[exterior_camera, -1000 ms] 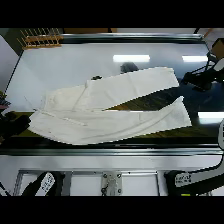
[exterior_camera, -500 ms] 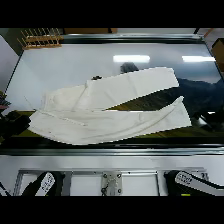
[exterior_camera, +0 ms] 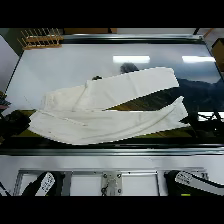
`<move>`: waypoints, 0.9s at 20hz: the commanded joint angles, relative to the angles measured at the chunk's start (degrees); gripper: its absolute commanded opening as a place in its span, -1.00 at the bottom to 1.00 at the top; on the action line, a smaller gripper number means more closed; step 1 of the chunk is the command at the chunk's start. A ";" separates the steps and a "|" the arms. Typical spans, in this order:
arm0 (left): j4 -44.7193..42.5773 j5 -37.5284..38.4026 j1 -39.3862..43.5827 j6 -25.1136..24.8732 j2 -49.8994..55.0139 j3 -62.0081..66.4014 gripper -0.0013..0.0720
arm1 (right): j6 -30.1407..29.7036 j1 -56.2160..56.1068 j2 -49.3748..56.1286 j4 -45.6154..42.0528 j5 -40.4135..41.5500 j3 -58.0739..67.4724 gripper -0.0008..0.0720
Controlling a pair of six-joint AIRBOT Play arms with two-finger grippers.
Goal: Fold the clothes and pants, and hang the long-sleeved shirts on hangers.
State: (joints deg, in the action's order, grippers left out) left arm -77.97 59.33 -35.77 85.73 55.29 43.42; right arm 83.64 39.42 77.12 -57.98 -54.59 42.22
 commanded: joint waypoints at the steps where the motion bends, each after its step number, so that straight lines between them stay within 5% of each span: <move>1: 0.00 0.00 -0.04 0.00 -0.02 0.02 -0.91 | -1.20 -0.96 1.05 1.70 1.60 -0.50 0.98; 10: 0.79 -0.02 -0.04 -0.02 -0.02 0.02 -0.91 | -1.16 -1.09 2.78 1.73 4.68 -0.50 0.96; 11: 1.68 -0.22 -0.04 0.00 0.00 0.02 -0.91 | -1.16 -1.09 2.82 1.75 5.33 -0.50 0.82; 13: 2.99 -1.81 0.37 -0.04 0.02 0.02 -0.91 | -1.18 -1.31 2.82 1.73 6.86 -0.50 -0.42; 15: 2.89 -3.37 2.12 -0.04 0.04 0.02 -0.91 | -1.18 -1.79 2.84 1.84 7.98 -0.42 -0.49; 16: 2.60 -4.20 3.13 -0.02 0.04 0.02 -0.91 | -1.27 -2.27 2.84 1.51 7.87 -0.09 -0.85; 18: 2.49 -5.97 5.64 0.02 0.07 0.31 -0.91 | -1.38 -3.28 2.82 0.87 7.15 2.19 -0.95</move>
State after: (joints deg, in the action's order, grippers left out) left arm -75.61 56.05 -32.71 85.69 55.33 43.46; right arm 82.37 37.15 80.05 -56.97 -47.27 42.54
